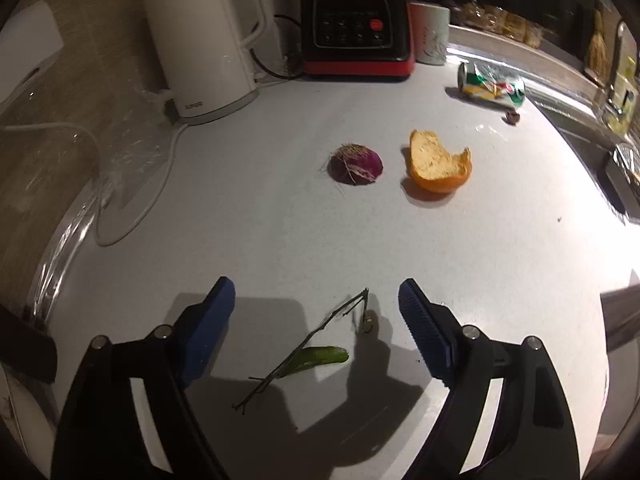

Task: Collect trash
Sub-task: 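Move both open tools back over the counter toward the remaining trash, then grasp the green stem with the left tool while the right tool grasps the orange peel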

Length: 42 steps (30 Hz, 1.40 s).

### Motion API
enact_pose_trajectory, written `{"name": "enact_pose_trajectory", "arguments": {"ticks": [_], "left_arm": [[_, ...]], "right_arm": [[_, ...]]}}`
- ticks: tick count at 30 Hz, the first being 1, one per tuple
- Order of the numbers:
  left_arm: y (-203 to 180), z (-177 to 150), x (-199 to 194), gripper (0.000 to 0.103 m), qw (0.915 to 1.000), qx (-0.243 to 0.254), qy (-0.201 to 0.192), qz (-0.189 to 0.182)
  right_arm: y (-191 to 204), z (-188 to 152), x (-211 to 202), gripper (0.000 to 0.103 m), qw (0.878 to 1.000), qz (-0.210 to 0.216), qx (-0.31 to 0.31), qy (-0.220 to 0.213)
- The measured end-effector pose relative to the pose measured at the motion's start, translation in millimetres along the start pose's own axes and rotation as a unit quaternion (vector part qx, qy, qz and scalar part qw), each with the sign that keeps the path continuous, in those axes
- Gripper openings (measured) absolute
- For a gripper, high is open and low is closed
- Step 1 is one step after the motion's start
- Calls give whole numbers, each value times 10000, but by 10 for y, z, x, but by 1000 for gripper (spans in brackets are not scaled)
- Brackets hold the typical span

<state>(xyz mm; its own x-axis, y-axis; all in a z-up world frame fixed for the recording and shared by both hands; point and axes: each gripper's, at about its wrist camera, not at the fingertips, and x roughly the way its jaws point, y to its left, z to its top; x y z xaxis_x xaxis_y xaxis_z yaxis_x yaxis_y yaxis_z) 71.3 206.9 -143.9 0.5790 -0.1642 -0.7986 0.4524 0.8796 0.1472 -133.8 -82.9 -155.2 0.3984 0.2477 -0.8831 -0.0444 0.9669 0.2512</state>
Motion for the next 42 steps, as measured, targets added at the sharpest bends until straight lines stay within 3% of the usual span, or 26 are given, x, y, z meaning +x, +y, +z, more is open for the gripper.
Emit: {"name": "enact_pose_trajectory", "arguments": {"ticks": [3, 6, 8, 11, 17, 20, 26, 30, 35, 40, 42], "left_arm": [[-57, -32, 103, 67, 9992, 369, 81, -114], [-93, -20, 134, 51, 9982, 498, 57, -329], [-103, -5, 153, 25, 9972, 552, 129, -497], [-87, -13, 157, 8, 9968, 415, 185, -660], [20, -68, -60, 1, 9955, -197, 86, -919], [-50, -38, -225, 1, 9968, -178, -67, -772], [-203, -3, -484, 1, 9970, -322, -231, -666], [-237, -33, -623, 1, 9961, -603, -195, -608], [-292, -108, -818, 1, 9964, -710, -177, -421], [-253, -215, -932, 1, 9955, -901, -116, -281], [-219, -248, -957, 1, 9948, -984, -125, -242]], "right_arm": [[4, 58, 36, 87, 10000, -36, 14, 41], [15, 106, 67, 87, 10000, -61, -10, 78], [34, 129, 87, 87, 9999, -60, -60, 105], [53, 164, 114, 87, 9998, -44, -134, 133], [60, 229, 130, 87, 9995, 110, -274, 113], [62, 310, 79, 87, 9992, 171, -348, 2], [294, 968, 69, 87, 9911, 358, -1182, -494], [681, 1566, 336, 87, 9700, 561, -2191, -893], [1140, 2015, 781, 77, 9259, 382, -3604, -1067], [1202, 2227, 1180, 60, 9129, 243, -4012, -709], [1201, 2228, 1270, 48, 9105, 214, -4092, -566]]}}
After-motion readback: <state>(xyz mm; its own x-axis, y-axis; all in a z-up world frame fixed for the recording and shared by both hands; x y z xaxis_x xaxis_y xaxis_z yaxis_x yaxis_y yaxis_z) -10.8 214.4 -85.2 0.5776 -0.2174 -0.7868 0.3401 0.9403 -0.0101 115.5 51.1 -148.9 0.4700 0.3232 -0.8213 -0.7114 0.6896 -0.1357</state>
